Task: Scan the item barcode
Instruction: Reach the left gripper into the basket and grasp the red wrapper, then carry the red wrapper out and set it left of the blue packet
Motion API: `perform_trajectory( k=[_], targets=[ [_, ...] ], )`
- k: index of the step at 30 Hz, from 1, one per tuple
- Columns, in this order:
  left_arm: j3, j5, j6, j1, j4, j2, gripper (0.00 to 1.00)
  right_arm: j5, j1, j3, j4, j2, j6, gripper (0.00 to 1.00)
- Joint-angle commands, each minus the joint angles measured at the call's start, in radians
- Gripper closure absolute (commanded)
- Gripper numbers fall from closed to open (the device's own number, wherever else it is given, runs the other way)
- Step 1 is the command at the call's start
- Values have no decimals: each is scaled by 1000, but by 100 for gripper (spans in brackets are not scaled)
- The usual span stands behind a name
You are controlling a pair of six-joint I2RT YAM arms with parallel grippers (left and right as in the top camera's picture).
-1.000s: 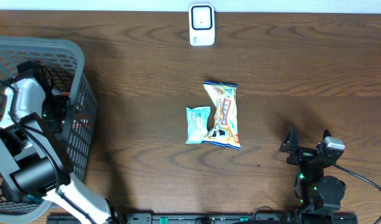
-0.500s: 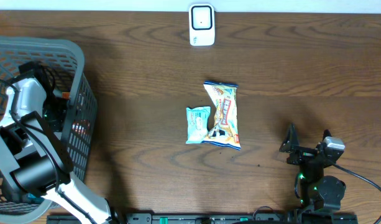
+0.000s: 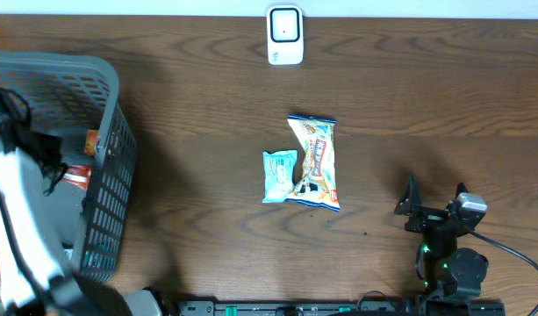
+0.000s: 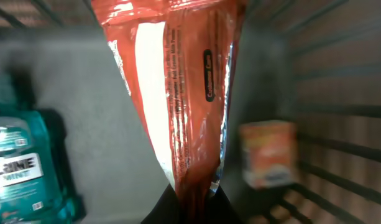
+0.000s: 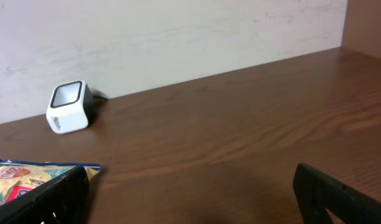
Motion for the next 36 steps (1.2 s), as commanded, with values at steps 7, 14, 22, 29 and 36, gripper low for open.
perform_trajectory(
  k=[7, 14, 22, 29, 36],
  targets=[
    [10, 217, 23, -2, 51, -394, 93, 5, -14, -3, -1, -5, -14, 1],
    [10, 463, -10, -45, 225, -645, 93, 5, -14, -3, -1, -5, -14, 1],
    [2, 480, 39, -320, 179, -637, 93, 5, -14, -3, -1, -5, -14, 1],
    [-3, 470, 266, -684, 173, -432, 93, 5, -14, -3, -1, -5, -14, 1],
    [-3, 262, 308, -955, 100, -92, 93, 5, -14, -3, -1, -5, -14, 1]
  ],
)
